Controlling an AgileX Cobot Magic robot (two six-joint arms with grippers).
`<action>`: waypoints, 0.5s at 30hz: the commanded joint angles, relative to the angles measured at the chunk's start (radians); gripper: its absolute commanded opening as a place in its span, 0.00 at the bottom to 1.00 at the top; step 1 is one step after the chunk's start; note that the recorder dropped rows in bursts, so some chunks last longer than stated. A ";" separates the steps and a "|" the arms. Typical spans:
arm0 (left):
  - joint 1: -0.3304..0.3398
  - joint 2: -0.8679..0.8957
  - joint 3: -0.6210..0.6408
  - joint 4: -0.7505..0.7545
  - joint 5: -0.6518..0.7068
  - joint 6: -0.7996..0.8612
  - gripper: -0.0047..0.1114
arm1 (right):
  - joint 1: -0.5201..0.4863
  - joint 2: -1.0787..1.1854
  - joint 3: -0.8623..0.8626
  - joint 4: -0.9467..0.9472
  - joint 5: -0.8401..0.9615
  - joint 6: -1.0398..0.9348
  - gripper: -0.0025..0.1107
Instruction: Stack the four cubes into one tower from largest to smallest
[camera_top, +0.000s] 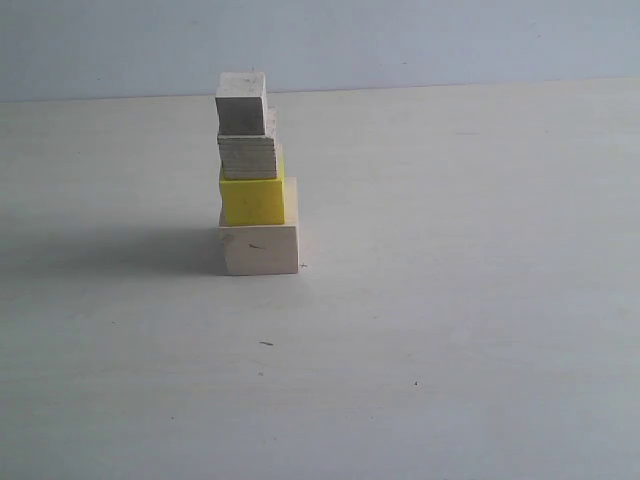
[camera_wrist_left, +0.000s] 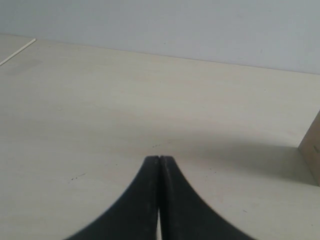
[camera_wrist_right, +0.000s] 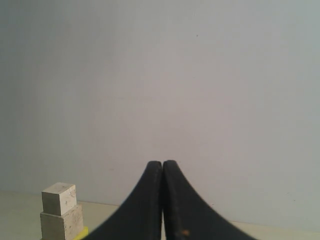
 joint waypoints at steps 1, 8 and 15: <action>-0.006 -0.006 0.004 0.001 -0.005 -0.003 0.04 | -0.002 0.003 0.004 0.001 -0.002 0.005 0.02; -0.006 -0.006 0.004 0.001 -0.005 -0.003 0.04 | -0.002 0.003 0.004 0.001 -0.005 0.014 0.02; -0.006 -0.006 0.004 0.001 -0.005 -0.003 0.04 | -0.002 0.003 0.011 0.257 0.022 -0.172 0.02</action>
